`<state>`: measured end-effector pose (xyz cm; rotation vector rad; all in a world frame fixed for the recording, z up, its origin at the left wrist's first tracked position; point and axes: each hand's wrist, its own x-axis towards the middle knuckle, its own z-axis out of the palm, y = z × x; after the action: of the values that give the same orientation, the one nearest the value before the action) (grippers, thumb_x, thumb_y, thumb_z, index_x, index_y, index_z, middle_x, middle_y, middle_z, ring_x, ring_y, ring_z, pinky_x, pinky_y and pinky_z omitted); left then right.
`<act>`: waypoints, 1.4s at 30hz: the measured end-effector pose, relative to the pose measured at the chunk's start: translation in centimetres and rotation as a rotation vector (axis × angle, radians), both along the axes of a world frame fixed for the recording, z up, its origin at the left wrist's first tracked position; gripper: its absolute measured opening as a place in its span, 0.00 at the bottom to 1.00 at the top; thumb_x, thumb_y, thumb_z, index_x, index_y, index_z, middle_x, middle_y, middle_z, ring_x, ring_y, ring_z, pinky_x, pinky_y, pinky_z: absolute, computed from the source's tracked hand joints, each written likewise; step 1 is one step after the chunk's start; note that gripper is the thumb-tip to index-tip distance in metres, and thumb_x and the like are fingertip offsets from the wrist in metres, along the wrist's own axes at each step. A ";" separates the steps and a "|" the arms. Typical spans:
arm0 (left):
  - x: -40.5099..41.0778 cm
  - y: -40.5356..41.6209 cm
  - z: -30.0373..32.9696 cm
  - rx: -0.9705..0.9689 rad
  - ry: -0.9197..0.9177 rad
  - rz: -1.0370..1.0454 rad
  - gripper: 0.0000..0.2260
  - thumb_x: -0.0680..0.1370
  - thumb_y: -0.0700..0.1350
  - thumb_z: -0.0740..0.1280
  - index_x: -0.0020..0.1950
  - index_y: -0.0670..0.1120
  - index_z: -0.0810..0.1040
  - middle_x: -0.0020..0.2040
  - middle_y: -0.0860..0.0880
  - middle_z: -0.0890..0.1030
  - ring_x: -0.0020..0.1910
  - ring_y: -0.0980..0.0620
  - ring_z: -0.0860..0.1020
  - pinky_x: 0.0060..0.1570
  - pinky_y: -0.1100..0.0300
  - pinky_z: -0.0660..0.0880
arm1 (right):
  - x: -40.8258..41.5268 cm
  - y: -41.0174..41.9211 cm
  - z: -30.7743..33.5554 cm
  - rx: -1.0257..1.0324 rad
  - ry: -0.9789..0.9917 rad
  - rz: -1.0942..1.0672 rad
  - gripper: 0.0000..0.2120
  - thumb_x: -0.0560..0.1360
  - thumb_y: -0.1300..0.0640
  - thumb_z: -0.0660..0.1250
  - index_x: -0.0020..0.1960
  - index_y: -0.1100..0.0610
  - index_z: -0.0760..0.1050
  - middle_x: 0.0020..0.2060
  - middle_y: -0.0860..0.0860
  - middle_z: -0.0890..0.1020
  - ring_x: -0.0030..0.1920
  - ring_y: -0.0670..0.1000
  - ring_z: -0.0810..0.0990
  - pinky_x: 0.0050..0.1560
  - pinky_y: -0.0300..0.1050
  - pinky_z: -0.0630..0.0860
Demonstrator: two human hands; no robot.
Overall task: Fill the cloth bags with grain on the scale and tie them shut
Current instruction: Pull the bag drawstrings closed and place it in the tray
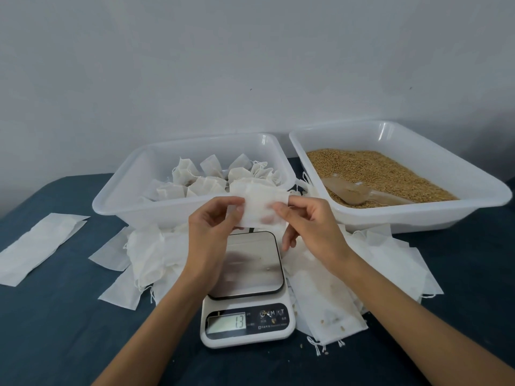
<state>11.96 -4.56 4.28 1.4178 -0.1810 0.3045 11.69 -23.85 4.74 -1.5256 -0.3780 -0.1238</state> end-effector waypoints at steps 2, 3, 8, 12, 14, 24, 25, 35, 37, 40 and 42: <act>0.1 0.0 -0.1 -0.007 0.010 -0.004 0.04 0.81 0.37 0.71 0.51 0.43 0.86 0.43 0.51 0.85 0.42 0.55 0.80 0.43 0.64 0.78 | 0.1 -0.2 0.0 -0.027 -0.032 -0.024 0.10 0.81 0.54 0.68 0.51 0.62 0.82 0.38 0.52 0.85 0.24 0.55 0.80 0.25 0.43 0.70; 0.1 -0.1 -0.1 -0.005 0.016 -0.015 0.04 0.81 0.37 0.71 0.51 0.42 0.86 0.43 0.50 0.85 0.42 0.55 0.80 0.43 0.64 0.78 | 0.0 -0.1 0.0 -0.062 -0.055 -0.021 0.10 0.80 0.53 0.69 0.52 0.59 0.83 0.42 0.52 0.86 0.26 0.56 0.81 0.25 0.44 0.71; 0.0 0.0 -0.2 -0.022 0.024 -0.050 0.05 0.80 0.36 0.71 0.52 0.43 0.86 0.43 0.49 0.85 0.43 0.55 0.81 0.44 0.63 0.79 | -0.3 0.0 -0.1 -0.200 -0.125 -0.041 0.09 0.79 0.49 0.68 0.52 0.52 0.84 0.44 0.51 0.86 0.29 0.55 0.83 0.28 0.43 0.73; 0.2 0.3 0.1 -0.066 0.041 -0.052 0.07 0.80 0.34 0.70 0.52 0.45 0.86 0.43 0.50 0.84 0.42 0.54 0.81 0.42 0.63 0.79 | -0.5 0.0 0.0 -0.207 -0.142 -0.072 0.09 0.81 0.50 0.67 0.47 0.52 0.82 0.36 0.58 0.83 0.28 0.55 0.84 0.28 0.50 0.73; 0.2 0.2 0.1 -0.060 0.055 -0.064 0.08 0.80 0.35 0.71 0.51 0.46 0.87 0.45 0.49 0.85 0.44 0.53 0.82 0.42 0.62 0.79 | -0.5 0.0 0.0 -0.221 -0.148 -0.080 0.13 0.81 0.49 0.67 0.43 0.56 0.80 0.33 0.58 0.81 0.28 0.55 0.84 0.28 0.50 0.72; 0.4 0.5 -0.2 -0.075 0.096 -0.063 0.07 0.78 0.39 0.73 0.50 0.49 0.88 0.46 0.48 0.85 0.48 0.49 0.79 0.49 0.58 0.78 | -0.8 -0.1 0.5 -0.201 -0.153 -0.109 0.23 0.81 0.46 0.65 0.33 0.55 0.64 0.28 0.57 0.65 0.28 0.55 0.85 0.23 0.45 0.66; 0.4 0.5 -0.2 -0.089 0.100 -0.069 0.06 0.76 0.40 0.74 0.50 0.49 0.88 0.46 0.48 0.85 0.48 0.48 0.79 0.50 0.57 0.78 | -0.8 -0.1 0.5 -0.204 -0.157 -0.116 0.23 0.81 0.46 0.65 0.33 0.55 0.64 0.28 0.57 0.65 0.29 0.54 0.85 0.24 0.45 0.66; -1.9 -0.5 1.5 0.539 -0.287 0.068 0.23 0.73 0.55 0.77 0.66 0.51 0.79 0.64 0.55 0.80 0.67 0.52 0.77 0.64 0.62 0.72 | -0.6 -1.0 2.9 -0.394 -0.094 0.005 0.23 0.82 0.44 0.64 0.47 0.66 0.77 0.29 0.62 0.76 0.26 0.55 0.84 0.23 0.60 0.68; -2.4 -1.1 1.5 0.672 -0.303 -0.012 0.32 0.70 0.55 0.82 0.70 0.49 0.77 0.67 0.55 0.78 0.69 0.54 0.75 0.68 0.64 0.69 | -0.8 -0.7 4.0 -0.470 -0.099 0.060 0.19 0.82 0.43 0.63 0.45 0.57 0.80 0.27 0.57 0.76 0.26 0.55 0.84 0.23 0.58 0.70; -3.0 -1.8 1.5 0.662 -0.250 -0.076 0.28 0.73 0.44 0.81 0.70 0.47 0.77 0.63 0.55 0.82 0.63 0.57 0.78 0.65 0.59 0.73 | -1.4 -0.5 6.2 -0.574 -0.067 0.143 0.17 0.80 0.37 0.61 0.39 0.43 0.79 0.28 0.53 0.79 0.28 0.55 0.85 0.25 0.46 0.73; -2.9 -1.6 1.6 0.653 -0.287 -0.052 0.24 0.75 0.36 0.77 0.69 0.44 0.77 0.61 0.55 0.82 0.60 0.60 0.78 0.63 0.61 0.73 | -1.5 -0.6 7.8 -0.663 -0.015 0.154 0.27 0.74 0.27 0.57 0.41 0.50 0.79 0.33 0.51 0.83 0.28 0.54 0.85 0.28 0.45 0.75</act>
<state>9.07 -6.21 5.84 2.0058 -0.5923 0.4280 10.23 -24.49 12.49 -2.1391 -0.5835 0.1265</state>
